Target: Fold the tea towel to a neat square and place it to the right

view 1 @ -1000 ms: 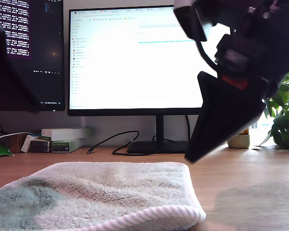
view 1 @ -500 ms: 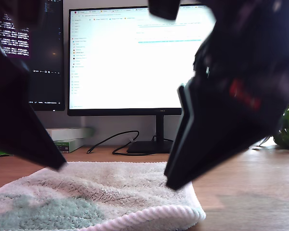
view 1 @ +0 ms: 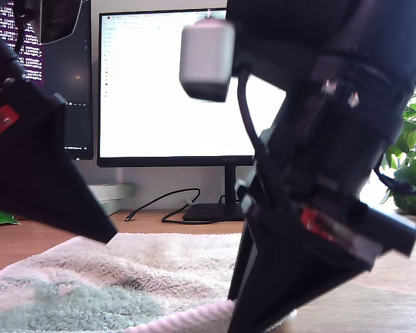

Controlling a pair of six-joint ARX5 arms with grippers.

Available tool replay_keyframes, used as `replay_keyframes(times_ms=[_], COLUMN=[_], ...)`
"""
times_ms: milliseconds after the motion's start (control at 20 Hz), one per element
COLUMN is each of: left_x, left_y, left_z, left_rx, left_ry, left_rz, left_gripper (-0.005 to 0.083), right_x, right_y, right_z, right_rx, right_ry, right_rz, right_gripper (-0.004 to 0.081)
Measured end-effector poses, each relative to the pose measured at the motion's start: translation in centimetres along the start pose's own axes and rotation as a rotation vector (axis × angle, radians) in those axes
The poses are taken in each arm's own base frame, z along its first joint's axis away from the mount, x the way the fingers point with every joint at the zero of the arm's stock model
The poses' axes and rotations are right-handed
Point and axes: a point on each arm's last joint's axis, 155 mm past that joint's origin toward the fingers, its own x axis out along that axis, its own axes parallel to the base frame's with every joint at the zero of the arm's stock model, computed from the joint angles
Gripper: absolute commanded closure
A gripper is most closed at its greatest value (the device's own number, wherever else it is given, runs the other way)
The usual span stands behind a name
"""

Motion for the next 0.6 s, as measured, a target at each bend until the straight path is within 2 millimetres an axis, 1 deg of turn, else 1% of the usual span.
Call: replay_keyframes(times_ms=[100,150,250,300,500,600], left_x=[0.0,0.0,0.0,0.0,0.0,-0.1], left_y=[0.0,0.0,0.0,0.0,-0.1,-0.1], left_z=[-0.2,-0.3,-0.6,-0.8,-1.3,-1.6], left_rx=[0.001,0.001,0.000,0.000,0.026,0.046], left_ry=[0.010,0.011,0.022,0.031,0.051,0.063], left_rz=[-0.001,-0.001,-0.001,-0.002,-0.003,-0.005], left_gripper=[0.0536,0.0486,0.0393,0.0381,0.0378,0.0352], right_x=[0.0,0.0,0.0,0.0,-0.1,-0.4], right_y=[-0.3,-0.6,-1.0,-1.0,-1.2,-1.5], right_z=[0.4,0.5,0.5,0.4,0.3,0.8], right_rx=[-0.004,-0.006,-0.008,-0.008,-0.004,0.021], right_ry=[-0.016,-0.019,-0.016,-0.012,-0.003,-0.008], right_rz=[-0.012,-0.024,-0.044,-0.049,-0.054,-0.059], right_gripper=[0.0752,0.0785,0.0783,0.0783,0.0783,0.0783])
